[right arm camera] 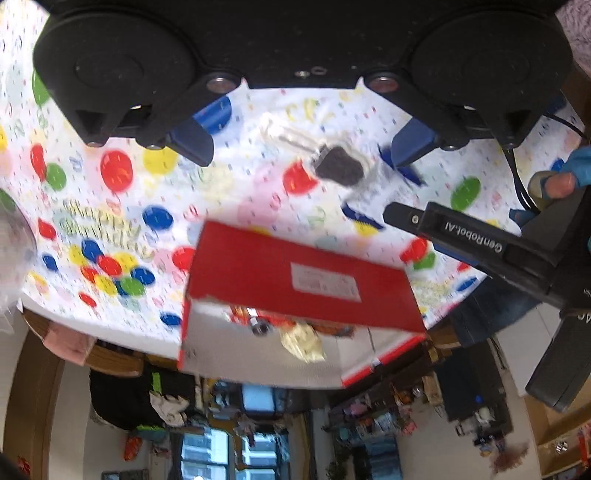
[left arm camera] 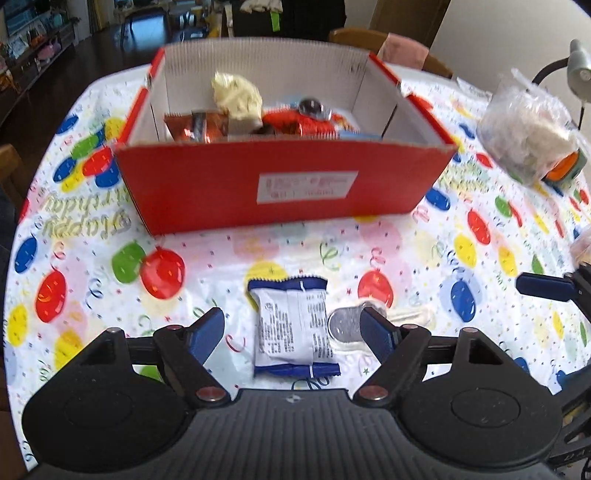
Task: Organize snacks
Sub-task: 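Lower left gripper to white-and-blue wrapped snack while right gripper approaches chocolate lollipop, then grasp white-and-blue snack with left gripper while right gripper grasps chocolate lollipop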
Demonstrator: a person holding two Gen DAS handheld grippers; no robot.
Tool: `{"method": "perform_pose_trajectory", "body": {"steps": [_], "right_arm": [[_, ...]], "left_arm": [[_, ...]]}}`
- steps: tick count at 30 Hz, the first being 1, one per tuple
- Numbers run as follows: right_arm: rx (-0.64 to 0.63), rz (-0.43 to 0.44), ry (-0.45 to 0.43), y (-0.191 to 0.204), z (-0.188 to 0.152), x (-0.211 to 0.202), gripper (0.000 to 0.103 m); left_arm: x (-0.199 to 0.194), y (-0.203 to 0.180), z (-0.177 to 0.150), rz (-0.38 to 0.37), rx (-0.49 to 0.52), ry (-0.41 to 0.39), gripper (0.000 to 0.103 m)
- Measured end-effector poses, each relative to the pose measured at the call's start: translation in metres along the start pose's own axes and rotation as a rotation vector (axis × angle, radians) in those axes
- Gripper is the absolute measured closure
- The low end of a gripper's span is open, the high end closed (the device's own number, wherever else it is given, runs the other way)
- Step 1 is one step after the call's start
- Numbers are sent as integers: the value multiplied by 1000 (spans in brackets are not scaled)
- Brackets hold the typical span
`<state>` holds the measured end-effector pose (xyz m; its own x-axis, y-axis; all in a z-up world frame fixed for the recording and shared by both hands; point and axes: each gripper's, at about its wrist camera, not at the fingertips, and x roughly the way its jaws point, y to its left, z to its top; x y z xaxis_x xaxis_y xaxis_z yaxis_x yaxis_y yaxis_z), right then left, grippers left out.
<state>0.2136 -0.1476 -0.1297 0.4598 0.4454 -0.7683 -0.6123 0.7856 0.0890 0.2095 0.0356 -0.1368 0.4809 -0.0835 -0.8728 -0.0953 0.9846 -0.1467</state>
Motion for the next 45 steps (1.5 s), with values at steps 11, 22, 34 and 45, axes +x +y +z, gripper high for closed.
{"method": "perform_pose_trajectory", "body": {"steps": [11, 22, 34, 45], "right_arm": [[-51, -84, 5, -2, -16, 8, 1], [-84, -36, 59, 0, -10, 23, 1], [-360, 76, 75, 26, 12, 58, 7], [-449, 129, 144, 39, 17, 99, 26]], "left_arm": [[39, 0, 7, 46, -61, 87, 23], [58, 1, 15, 71, -76, 145, 23], [55, 9, 15, 69, -96, 152, 29], [46, 20, 1, 127, -57, 151, 35]]}}
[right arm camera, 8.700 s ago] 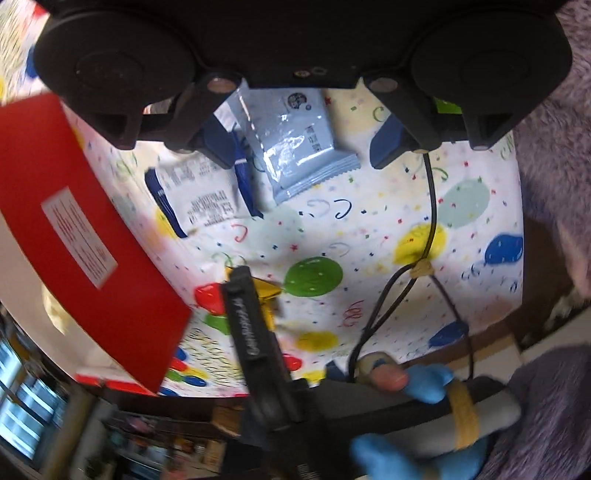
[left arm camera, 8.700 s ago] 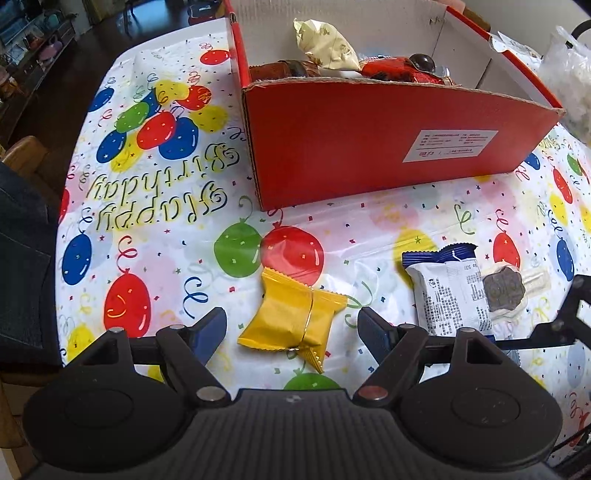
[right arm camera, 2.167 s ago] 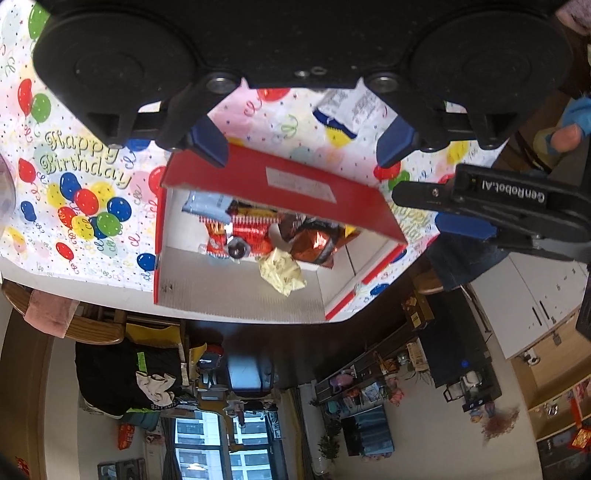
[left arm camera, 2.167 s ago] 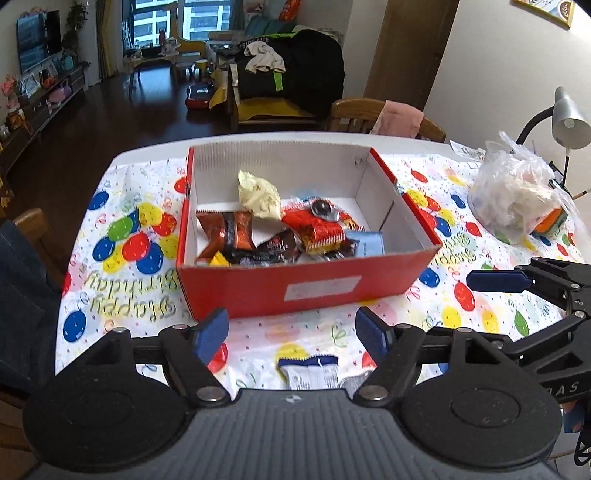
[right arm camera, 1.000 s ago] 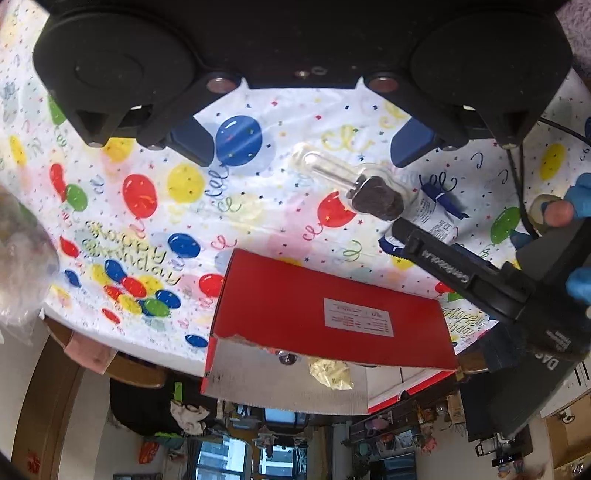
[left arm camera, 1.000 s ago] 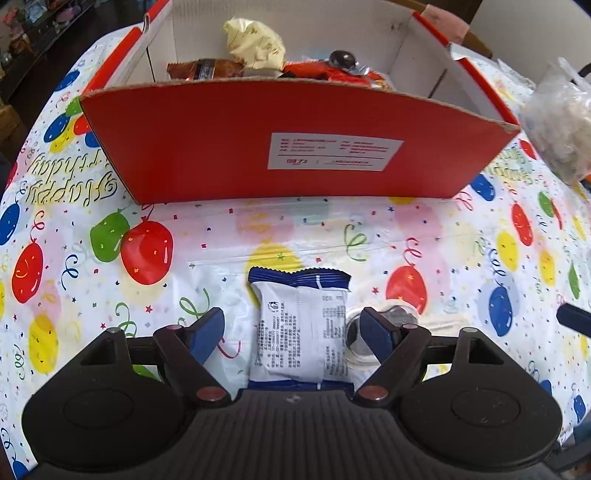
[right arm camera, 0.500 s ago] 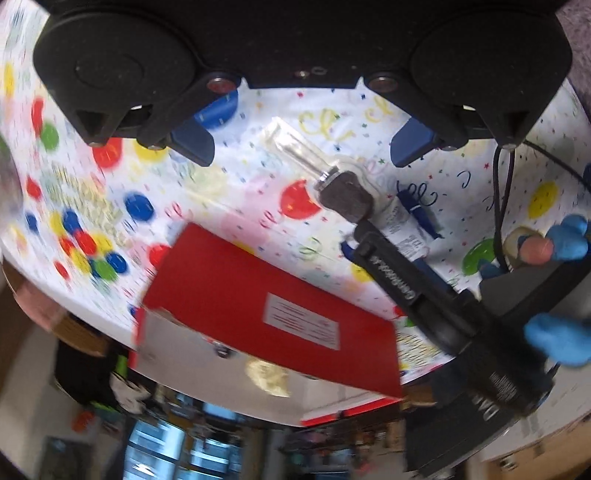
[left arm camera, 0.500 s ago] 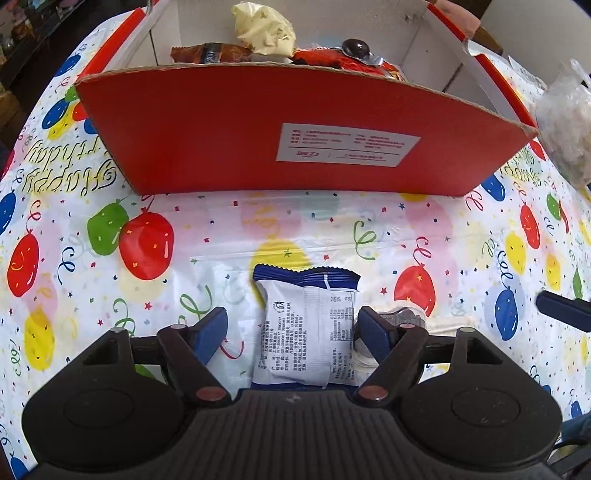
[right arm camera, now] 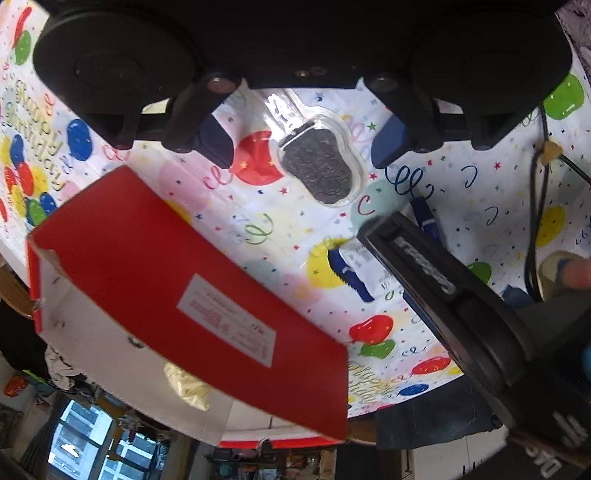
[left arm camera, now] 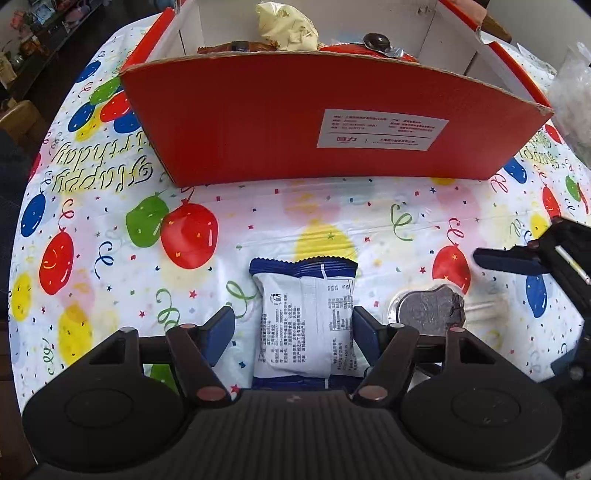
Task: Organize snacks
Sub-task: 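Grasp white-and-blue snack with left gripper while right gripper grasps chocolate lollipop, then carry white-and-blue snack and chocolate lollipop over the red box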
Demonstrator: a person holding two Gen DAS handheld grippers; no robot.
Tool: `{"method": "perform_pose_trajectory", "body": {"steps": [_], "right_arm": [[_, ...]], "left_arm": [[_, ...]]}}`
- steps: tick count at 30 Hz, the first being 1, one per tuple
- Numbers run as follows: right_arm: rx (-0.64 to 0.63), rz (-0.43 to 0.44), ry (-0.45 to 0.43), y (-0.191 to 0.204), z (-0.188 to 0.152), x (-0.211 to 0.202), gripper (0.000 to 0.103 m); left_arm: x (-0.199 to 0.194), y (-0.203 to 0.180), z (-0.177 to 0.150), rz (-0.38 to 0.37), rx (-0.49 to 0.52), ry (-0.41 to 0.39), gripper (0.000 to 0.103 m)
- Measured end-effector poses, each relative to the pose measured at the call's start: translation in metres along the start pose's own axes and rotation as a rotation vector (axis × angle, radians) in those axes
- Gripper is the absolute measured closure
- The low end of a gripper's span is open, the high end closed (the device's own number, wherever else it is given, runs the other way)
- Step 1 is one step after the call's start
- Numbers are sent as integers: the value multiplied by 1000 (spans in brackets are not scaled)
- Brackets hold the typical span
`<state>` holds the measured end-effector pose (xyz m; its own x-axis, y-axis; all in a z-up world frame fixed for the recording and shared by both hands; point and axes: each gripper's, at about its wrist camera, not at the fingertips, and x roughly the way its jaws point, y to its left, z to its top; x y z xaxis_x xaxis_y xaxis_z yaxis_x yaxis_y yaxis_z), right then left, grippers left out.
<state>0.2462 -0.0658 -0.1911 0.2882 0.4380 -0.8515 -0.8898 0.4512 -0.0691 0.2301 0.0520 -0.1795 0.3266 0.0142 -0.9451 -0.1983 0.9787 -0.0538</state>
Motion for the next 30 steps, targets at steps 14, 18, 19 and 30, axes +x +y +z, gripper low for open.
{"method": "perform_pose_trajectory", "body": {"steps": [14, 18, 19, 30], "right_arm": [[70, 55, -7, -1, 1, -2, 59], [91, 40, -1, 1, 0, -2, 62], [101, 35, 0, 1, 0, -3, 63], [294, -26, -36, -5, -7, -22, 64]], "left_arm": [[-2, -12, -5, -12, 70, -13, 49], [-4, -11, -6, -20, 73, -14, 54], [-4, -10, -6, -21, 72, -14, 55], [-19, 5, -15, -40, 7, -31, 55]]}}
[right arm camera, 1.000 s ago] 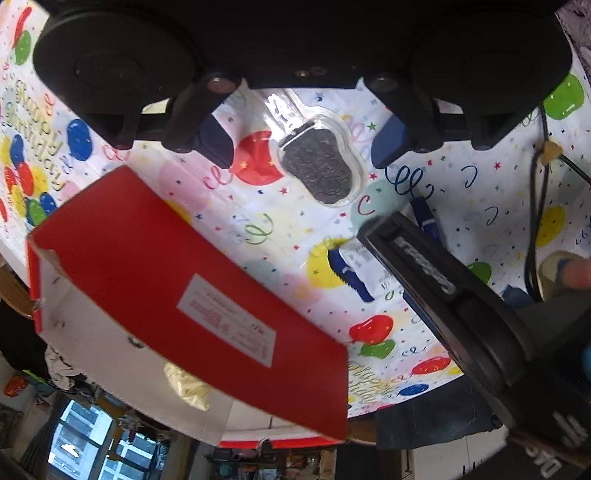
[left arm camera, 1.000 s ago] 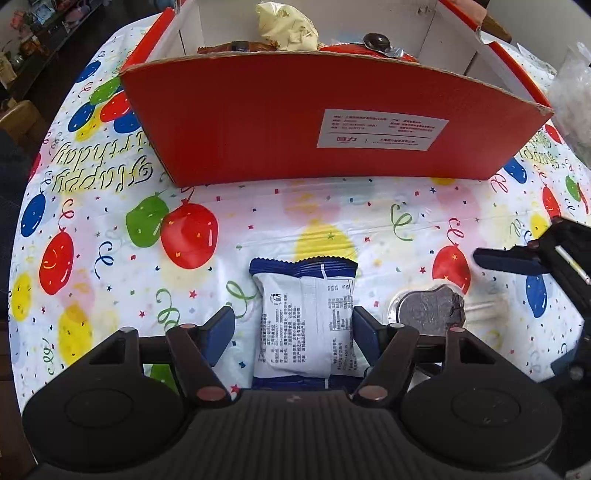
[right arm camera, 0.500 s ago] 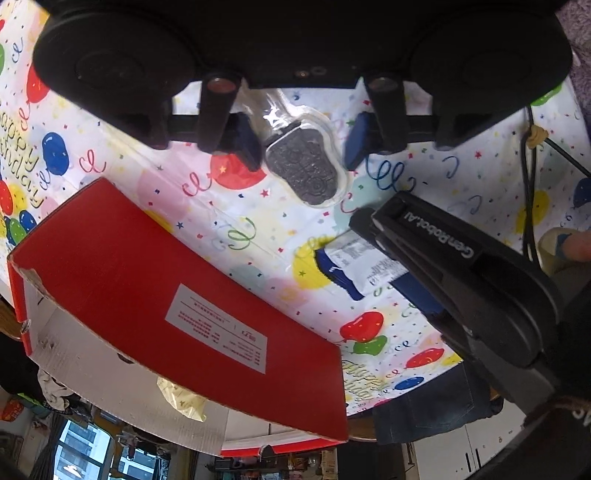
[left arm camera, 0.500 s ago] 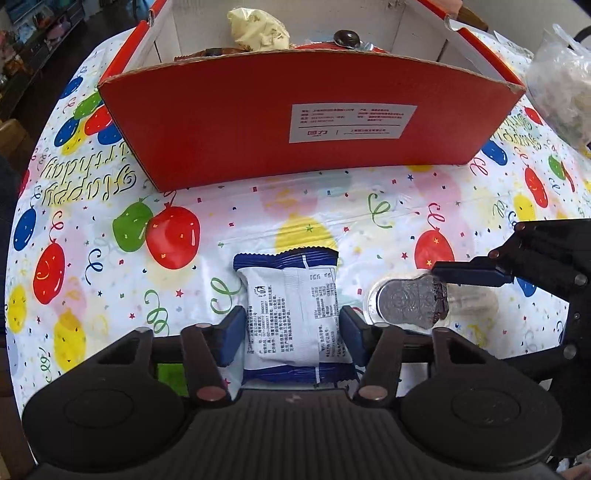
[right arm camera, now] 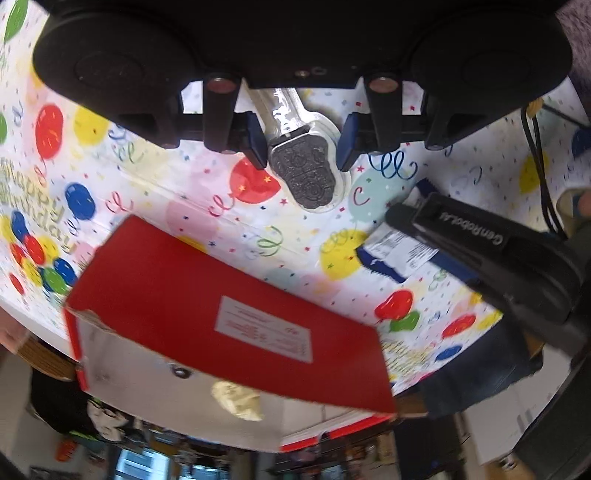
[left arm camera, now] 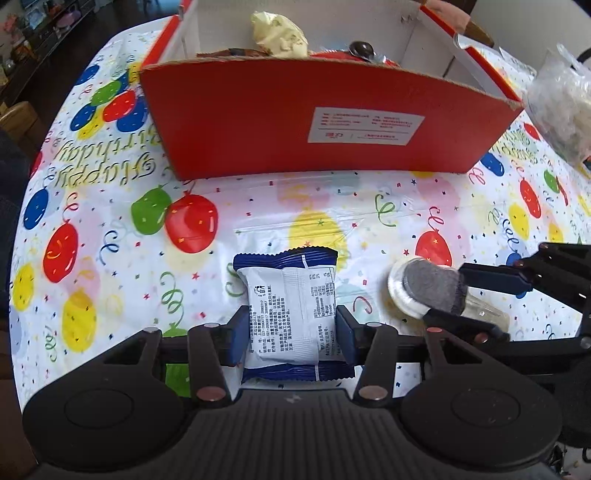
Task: Organize snacks
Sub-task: 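Carry white-and-blue snack and chocolate lollipop over the red box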
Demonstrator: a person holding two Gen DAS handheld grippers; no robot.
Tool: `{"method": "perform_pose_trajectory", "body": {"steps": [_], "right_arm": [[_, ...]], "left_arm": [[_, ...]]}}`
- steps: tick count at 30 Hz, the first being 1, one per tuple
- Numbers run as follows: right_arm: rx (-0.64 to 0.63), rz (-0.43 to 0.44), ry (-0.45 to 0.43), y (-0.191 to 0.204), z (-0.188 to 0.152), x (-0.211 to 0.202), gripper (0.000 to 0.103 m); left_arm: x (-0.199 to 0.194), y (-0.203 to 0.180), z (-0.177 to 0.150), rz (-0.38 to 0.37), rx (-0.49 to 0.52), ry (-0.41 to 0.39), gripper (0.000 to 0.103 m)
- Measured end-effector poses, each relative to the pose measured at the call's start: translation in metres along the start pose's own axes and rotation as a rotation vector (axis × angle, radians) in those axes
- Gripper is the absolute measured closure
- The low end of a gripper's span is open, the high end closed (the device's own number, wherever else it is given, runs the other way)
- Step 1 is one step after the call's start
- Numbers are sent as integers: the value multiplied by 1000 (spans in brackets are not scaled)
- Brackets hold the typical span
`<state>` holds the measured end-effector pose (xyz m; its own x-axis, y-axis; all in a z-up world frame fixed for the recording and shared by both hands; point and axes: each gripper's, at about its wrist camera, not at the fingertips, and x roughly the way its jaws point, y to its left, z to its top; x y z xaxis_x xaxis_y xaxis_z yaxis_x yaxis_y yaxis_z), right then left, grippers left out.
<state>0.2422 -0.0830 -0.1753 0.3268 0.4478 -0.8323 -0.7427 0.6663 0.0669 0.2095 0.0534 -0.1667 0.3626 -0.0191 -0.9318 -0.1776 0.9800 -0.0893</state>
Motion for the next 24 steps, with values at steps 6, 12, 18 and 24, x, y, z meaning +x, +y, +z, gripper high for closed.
{"method": "perform_pose_trajectory", "body": {"steps": [6, 12, 18, 24], "right_arm": [[100, -22, -38, -1, -3, -17, 64], [188, -40, -98, -4, 4, -38, 64], [236, -62, -167, -10, 18, -61, 64], [255, -92, -221, -17, 39, -76, 64]], "left_arm": [[-19, 5, -5, -19, -27, -35, 55], [-41, 10, -3, -22, -41, -82, 55], [-60, 16, 5, -27, -61, -126, 55], [-79, 17, 19, -29, -57, -182, 55]]}}
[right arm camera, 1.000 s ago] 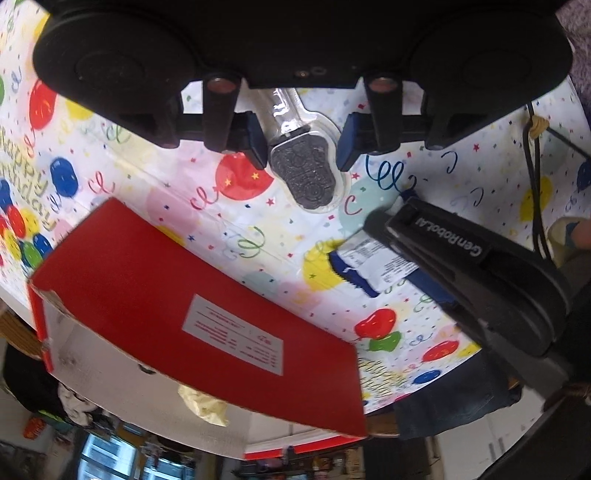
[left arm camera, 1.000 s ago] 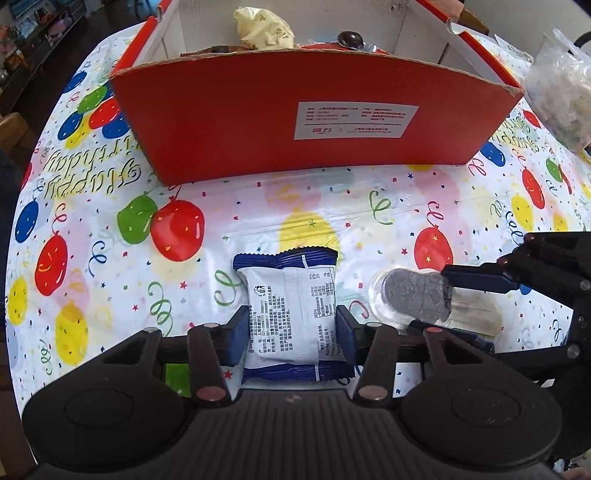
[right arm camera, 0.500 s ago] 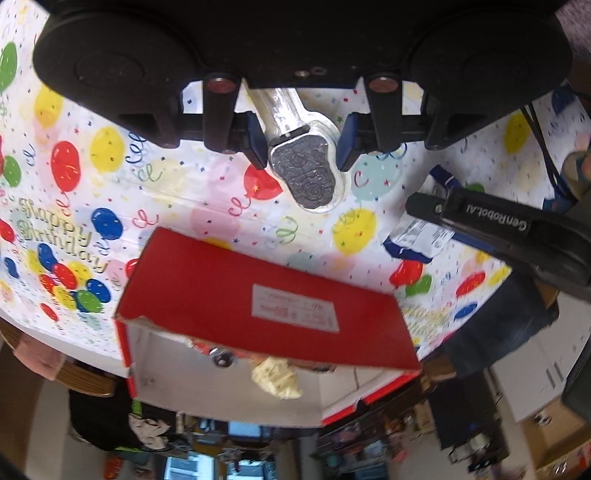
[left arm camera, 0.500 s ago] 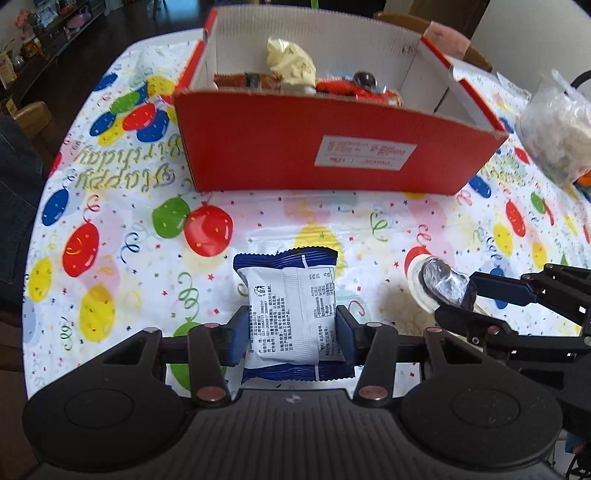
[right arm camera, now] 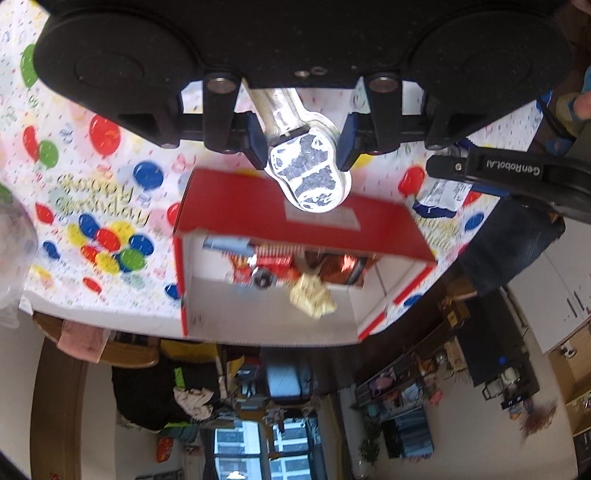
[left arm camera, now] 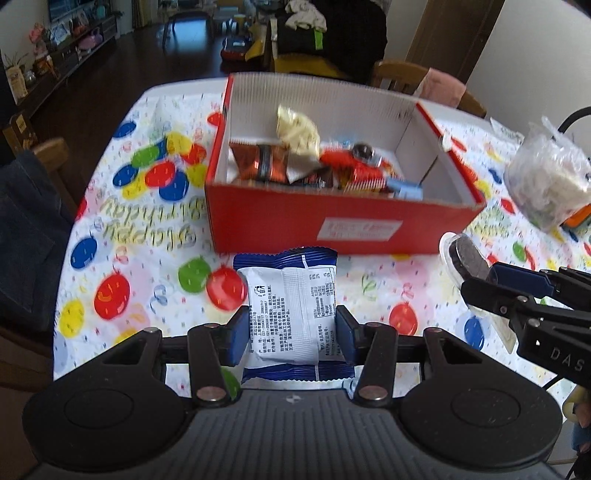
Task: Organize snacks
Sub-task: 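Carry white-and-blue snack and chocolate lollipop over the red box, then open left gripper releasing white snack while right gripper releases lollipop in box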
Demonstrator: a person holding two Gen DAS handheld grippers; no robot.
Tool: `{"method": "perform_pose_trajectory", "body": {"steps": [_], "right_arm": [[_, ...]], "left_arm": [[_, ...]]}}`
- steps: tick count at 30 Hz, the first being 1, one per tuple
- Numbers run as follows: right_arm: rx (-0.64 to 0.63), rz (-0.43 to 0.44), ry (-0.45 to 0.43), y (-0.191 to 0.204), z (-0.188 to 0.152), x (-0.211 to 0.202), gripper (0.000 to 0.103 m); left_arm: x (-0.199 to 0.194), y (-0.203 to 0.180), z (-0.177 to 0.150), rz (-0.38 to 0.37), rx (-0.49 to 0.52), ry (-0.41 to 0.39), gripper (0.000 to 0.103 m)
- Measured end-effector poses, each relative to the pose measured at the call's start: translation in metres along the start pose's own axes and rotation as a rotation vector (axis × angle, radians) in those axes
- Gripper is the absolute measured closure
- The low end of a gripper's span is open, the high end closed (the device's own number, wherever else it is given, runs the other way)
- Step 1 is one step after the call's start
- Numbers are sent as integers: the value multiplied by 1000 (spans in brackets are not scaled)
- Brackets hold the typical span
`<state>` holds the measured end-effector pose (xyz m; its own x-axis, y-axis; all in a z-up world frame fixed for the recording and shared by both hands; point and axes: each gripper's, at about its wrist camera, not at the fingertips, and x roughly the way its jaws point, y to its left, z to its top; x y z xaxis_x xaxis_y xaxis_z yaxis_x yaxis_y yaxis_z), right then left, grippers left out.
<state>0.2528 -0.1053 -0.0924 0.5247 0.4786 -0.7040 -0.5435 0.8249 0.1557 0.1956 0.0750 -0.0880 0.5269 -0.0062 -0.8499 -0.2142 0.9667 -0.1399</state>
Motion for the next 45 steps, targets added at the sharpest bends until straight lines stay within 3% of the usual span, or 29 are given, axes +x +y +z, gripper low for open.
{"method": "perform_pose_trajectory", "body": {"steps": [11, 20, 36, 45], "right_arm": [[10, -19, -88, -6, 46, -5, 64], [37, -23, -107, -15, 80, 11, 64], [93, -35, -32, -38, 126, 75, 64], [88, -56, 39, -38, 134, 121, 64]], "left_arm": [[-18, -7, 40, -7, 25, -80, 55], [-15, -14, 76, 4, 41, -105, 55], [32, -11, 129, 65, 20, -51, 55], [66, -6, 147, 82, -12, 3, 55]]}}
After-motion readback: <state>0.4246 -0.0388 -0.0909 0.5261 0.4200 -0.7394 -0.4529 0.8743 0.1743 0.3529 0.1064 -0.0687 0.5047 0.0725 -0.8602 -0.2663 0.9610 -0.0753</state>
